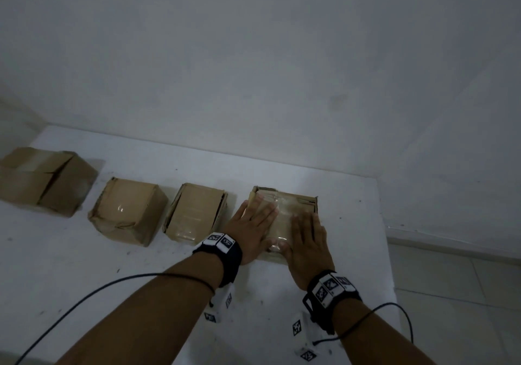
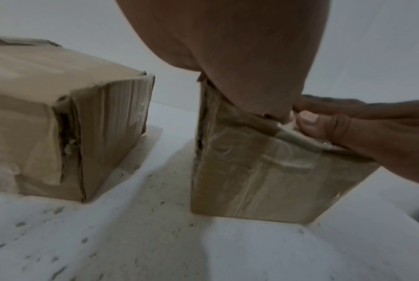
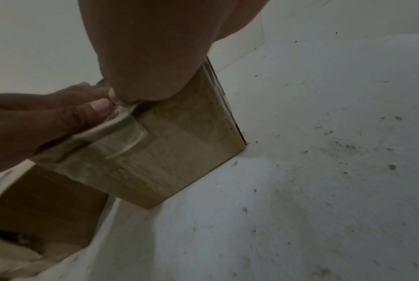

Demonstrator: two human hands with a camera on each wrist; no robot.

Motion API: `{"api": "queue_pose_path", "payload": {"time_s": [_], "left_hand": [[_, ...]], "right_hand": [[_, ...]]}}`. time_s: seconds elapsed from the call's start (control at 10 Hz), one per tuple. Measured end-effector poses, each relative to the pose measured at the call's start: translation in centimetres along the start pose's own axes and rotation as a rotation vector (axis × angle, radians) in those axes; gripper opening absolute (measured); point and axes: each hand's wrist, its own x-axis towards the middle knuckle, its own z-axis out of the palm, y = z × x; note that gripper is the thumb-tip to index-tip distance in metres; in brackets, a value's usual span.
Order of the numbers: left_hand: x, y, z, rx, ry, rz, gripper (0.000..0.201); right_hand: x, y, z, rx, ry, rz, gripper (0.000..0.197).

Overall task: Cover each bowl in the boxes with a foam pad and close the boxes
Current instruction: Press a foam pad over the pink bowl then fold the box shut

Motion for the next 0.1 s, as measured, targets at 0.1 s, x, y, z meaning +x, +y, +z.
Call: {"api": "queue_pose_path", "payload": {"time_s": [0.1], "left_hand": [[-0.90, 0.39, -1.94, -0.113, 0.065, -0.053, 0.070]], "right_hand": [[-0.01, 0.24, -1.43, 0.029, -0.016, -0.009, 0.080]]}}
